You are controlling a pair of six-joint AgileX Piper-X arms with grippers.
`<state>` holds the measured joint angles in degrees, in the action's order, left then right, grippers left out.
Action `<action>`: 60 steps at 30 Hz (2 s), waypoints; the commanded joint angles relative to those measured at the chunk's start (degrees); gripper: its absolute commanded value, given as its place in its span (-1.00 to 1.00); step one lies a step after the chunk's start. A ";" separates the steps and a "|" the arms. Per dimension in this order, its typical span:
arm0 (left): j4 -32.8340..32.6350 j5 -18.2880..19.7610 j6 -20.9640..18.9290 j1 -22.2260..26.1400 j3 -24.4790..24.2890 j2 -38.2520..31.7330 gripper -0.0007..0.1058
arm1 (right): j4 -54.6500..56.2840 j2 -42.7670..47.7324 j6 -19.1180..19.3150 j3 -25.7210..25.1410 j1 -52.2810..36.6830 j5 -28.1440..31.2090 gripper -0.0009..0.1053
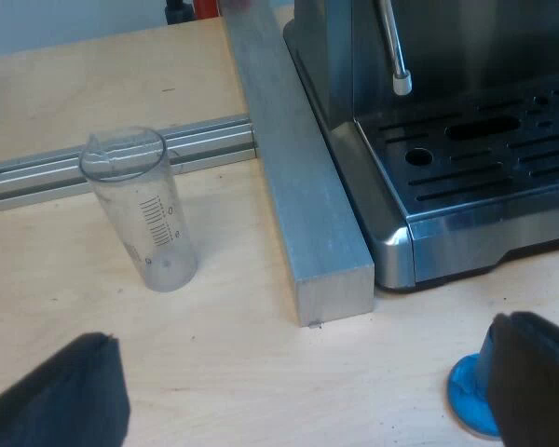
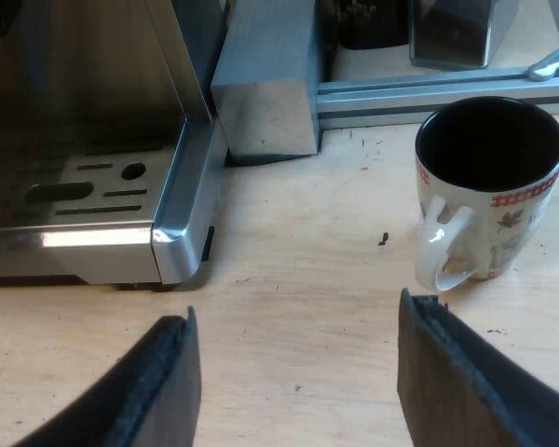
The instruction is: Place mug into machine
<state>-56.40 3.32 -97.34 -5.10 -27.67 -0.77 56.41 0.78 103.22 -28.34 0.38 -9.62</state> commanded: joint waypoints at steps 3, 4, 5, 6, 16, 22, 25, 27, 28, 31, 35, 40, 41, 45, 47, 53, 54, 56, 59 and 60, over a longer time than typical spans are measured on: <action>0.58 0.30 -0.12 0.16 -0.46 -7.41 0.54 | -0.41 2.21 0.99 -0.33 0.10 -0.53 -0.03; 0.58 0.30 -0.12 0.16 -0.46 -7.41 0.54 | -0.41 2.21 0.99 -0.33 0.10 -0.53 -0.03; 0.58 0.30 -0.12 0.16 -0.46 -7.41 0.54 | -0.41 2.21 0.99 -0.33 0.10 -0.53 -0.03; 0.58 0.30 -0.12 0.16 -0.46 -7.41 0.54 | -0.41 2.21 0.99 -0.33 0.10 -0.53 -0.03; 1.04 2.36 -0.95 0.16 -0.78 -7.41 0.54 | -0.50 1.86 -1.19 -0.83 0.68 0.08 -0.03; 1.62 9.63 -3.33 -3.18 -3.37 -4.70 0.54 | 3.43 -2.72 0.64 -5.33 4.72 3.58 -0.03; 3.87 11.50 -3.33 -6.44 -3.36 -3.41 0.54 | 5.01 -6.20 1.39 -7.68 6.98 3.58 -0.03; 5.64 13.60 -3.33 -11.41 -3.36 -1.26 0.54 | 6.68 -9.73 1.70 -9.21 8.56 3.38 -0.03; 5.99 13.97 -3.33 -12.41 -3.36 -0.54 0.54 | 6.94 -10.31 1.70 -9.49 8.73 3.38 -0.03; 7.82 16.65 -2.97 -16.68 -3.12 2.12 0.54 | 7.89 -14.42 2.02 -10.09 9.97 3.38 -0.03; 13.92 18.86 -2.99 -21.67 -1.10 5.82 0.54 | 8.14 -18.43 2.01 -10.07 10.10 3.38 -0.03; 18.50 19.90 -2.99 -25.17 1.40 8.51 0.54 | 7.91 -20.59 2.01 -10.07 10.10 5.87 -0.03; 19.78 19.88 -2.99 -26.57 2.70 9.65 0.54 | 7.87 -20.71 2.01 -10.07 10.10 6.12 -0.03; 23.21 20.88 -2.85 -29.22 6.47 12.43 0.54 | 3.76 -22.13 1.66 -7.93 10.10 14.73 -0.03; 24.77 20.98 -2.86 -29.37 8.22 13.41 0.54 | 1.19 -22.13 -0.45 -5.89 10.10 18.64 -0.03; 29.30 20.98 -2.86 -29.39 10.50 15.19 0.54 | -7.16 -22.25 -5.00 -0.09 10.10 21.16 -0.03; 29.74 20.98 -2.86 -29.39 10.90 15.55 0.54 | -7.71 -22.25 -5.42 0.57 10.10 21.16 -0.03; 30.24 20.98 -2.86 -29.39 11.56 16.42 0.54 | -10.33 -22.25 -6.89 2.93 10.29 21.16 -0.03; 31.71 20.98 -2.68 -29.39 12.28 17.75 0.54 | -14.70 -22.25 -7.51 5.92 11.57 21.32 -0.03; 32.68 20.98 -2.65 -29.39 12.65 18.54 0.54 | -17.11 -22.25 -7.51 7.23 12.58 21.32 -0.03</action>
<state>-25.00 23.92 -99.92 -34.45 -14.76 17.87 41.06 -21.55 95.77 -21.09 12.90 11.41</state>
